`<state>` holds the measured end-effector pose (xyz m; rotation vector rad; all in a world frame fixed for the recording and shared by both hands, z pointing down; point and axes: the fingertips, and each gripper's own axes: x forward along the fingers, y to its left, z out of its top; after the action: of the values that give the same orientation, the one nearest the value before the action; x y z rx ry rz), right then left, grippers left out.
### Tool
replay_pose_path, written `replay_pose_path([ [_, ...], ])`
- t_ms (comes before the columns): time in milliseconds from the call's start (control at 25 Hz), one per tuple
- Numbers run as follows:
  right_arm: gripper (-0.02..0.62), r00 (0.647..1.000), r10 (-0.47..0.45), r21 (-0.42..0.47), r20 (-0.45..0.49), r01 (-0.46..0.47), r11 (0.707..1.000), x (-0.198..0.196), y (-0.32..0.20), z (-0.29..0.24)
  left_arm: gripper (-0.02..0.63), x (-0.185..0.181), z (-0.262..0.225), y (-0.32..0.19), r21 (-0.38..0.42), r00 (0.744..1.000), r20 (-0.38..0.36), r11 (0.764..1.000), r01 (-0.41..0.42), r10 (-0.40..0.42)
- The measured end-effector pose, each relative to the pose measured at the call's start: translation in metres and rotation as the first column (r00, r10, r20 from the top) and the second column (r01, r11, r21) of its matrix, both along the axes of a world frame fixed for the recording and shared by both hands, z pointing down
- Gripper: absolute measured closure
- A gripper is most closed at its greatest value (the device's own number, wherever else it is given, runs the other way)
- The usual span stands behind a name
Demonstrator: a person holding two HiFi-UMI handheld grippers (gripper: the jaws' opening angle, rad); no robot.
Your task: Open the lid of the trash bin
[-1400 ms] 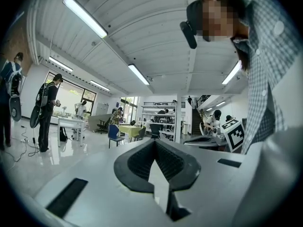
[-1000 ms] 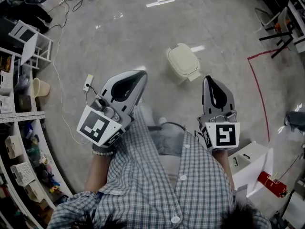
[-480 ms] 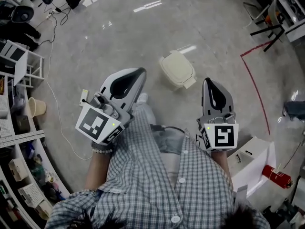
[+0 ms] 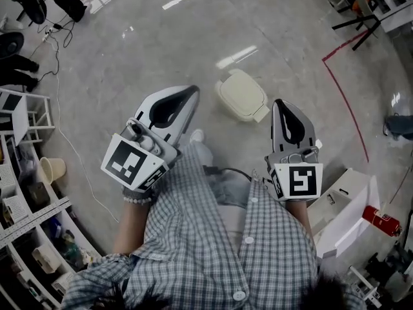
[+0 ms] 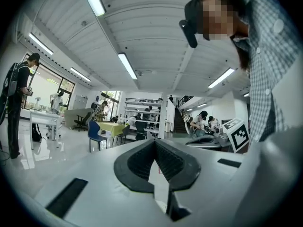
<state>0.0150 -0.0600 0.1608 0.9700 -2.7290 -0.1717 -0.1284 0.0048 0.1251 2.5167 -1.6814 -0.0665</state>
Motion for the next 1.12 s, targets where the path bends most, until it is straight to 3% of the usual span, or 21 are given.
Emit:
replay_pose_path([
  [480,0.577,0.978,0.191,-0.038,-0.077,-0.195,0.98,-0.041,-0.034,0.016,0.601,-0.066,0.02,-0.069,-0.044,0.984,-0.038,0.983,-0.178,0.176],
  [720,0.577,0.943,0.307,-0.084,-0.13,-0.319,0.944,-0.041,-0.031,0.036,0.601,-0.071,0.052,-0.096,-0.097,0.955,-0.075,0.951,-0.295,0.288],
  [880,0.577,0.903,0.395,-0.151,-0.168,-0.42,0.895,-0.025,-0.015,0.062,0.601,-0.058,0.075,-0.107,-0.14,0.93,-0.092,0.92,-0.367,0.357],
  [1120,0.577,0.879,0.43,-0.234,-0.208,-0.472,0.85,-0.006,-0.001,0.094,0.601,-0.039,0.11,-0.119,-0.198,0.911,-0.123,0.889,-0.412,0.395],
])
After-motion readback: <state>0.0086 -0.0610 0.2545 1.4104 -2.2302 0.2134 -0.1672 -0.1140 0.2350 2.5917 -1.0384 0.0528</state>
